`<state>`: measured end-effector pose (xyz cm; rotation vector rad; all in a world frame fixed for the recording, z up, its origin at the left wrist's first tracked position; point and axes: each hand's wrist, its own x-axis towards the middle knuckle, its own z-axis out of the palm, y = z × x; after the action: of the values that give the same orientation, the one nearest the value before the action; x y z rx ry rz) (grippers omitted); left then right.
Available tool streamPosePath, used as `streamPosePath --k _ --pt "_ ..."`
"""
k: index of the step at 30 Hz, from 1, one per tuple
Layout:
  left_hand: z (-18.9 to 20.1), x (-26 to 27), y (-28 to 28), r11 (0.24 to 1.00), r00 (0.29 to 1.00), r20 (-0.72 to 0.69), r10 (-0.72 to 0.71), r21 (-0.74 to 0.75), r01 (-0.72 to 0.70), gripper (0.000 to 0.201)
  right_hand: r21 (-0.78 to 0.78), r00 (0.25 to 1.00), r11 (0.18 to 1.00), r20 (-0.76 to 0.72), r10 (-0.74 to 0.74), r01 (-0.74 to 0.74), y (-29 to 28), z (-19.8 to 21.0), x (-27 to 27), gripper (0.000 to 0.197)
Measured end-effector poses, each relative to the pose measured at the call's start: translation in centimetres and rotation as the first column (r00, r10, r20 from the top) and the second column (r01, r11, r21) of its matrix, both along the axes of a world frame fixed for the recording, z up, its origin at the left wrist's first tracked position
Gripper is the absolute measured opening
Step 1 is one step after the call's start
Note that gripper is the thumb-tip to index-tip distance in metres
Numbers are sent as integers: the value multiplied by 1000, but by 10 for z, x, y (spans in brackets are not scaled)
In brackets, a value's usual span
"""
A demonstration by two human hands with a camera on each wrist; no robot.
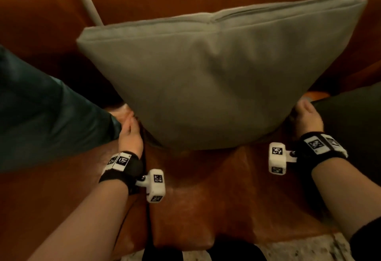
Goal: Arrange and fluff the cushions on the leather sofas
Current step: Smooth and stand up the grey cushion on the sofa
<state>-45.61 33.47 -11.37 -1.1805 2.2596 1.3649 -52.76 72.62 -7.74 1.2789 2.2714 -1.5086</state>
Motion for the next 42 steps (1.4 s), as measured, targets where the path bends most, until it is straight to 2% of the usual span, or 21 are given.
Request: streamPosePath --k 2,4,6,8,11,14,16,17,19,20,22,24,27,30,33,35,36,37,39,40,42 --pt "11 -15 3 996 998 -13 62 65 -61 45 -75 1000 997 4 -12 12 -8 9 -9 41" --pt "19 -26 3 982 989 -64 130 144 -120 33 -111 997 991 23 -67 70 -15 15 -15 38" --pt "21 -33 0 961 966 -117 230 185 -207 29 -50 1000 998 10 -24 25 -15 25 -17 34" --pt "24 -37 -5 950 951 -105 290 155 -272 21 8 1000 1000 0 -30 30 -7 31 -19 31" --pt "25 -35 -3 914 917 -95 388 170 -369 23 -22 998 998 -28 -60 59 -1 32 -19 31" --pt "34 -31 -1 909 909 -140 392 214 -358 20 -132 992 985 -51 -115 107 -4 43 -16 33" --pt "48 -33 -4 893 893 -203 402 304 -332 25 -324 978 935 -98 -182 141 -5 49 -23 39" --pt "55 -39 -6 868 873 -221 435 360 -342 29 -365 975 926 -152 -161 96 -6 57 -28 46" --pt "81 -52 -1 864 858 -277 434 396 -309 34 -305 970 950 -202 -134 68 -10 69 -34 52" --pt "89 -58 -1 917 880 -320 351 307 -255 31 -265 977 963 -187 -103 51 -13 74 -38 49" --pt "102 -68 -3 941 884 -347 315 238 -242 18 -149 981 988 -185 -63 36 -19 83 -48 40" --pt "103 -69 -10 949 892 -328 311 155 -274 19 -63 982 997 -183 -49 38 -17 92 -50 34" --pt "92 -70 -18 921 879 -283 385 186 -343 16 6 982 999 -185 -37 39 -14 92 -49 32" --pt "97 -71 -17 918 871 -292 394 165 -360 17 -49 983 997 -169 -71 64 -14 97 -50 34" --pt "114 -83 -27 926 861 -340 377 170 -338 25 -161 967 986 -245 -71 32 -11 122 -65 36" --pt "134 -95 -24 921 875 -301 379 217 -324 44 -259 953 965 -280 -112 38 -11 136 -79 43" --pt "142 -101 -23 936 897 -285 339 198 -291 55 -230 958 973 -276 -80 15 -13 140 -85 45" --pt "151 -106 -20 961 918 -289 273 119 -249 60 -111 959 992 -280 34 -68 -14 143 -89 44" --pt "157 -112 -19 974 940 -269 208 -27 -223 51 132 930 970 -284 233 -202 -15 142 -92 39" --pt "158 -114 -18 977 955 -241 171 -82 -196 47 179 926 958 -268 267 -224 -12 140 -91 38" --pt "161 -113 -18 977 963 -212 168 -94 -192 43 202 928 941 -202 311 -272 -6 141 -90 39"
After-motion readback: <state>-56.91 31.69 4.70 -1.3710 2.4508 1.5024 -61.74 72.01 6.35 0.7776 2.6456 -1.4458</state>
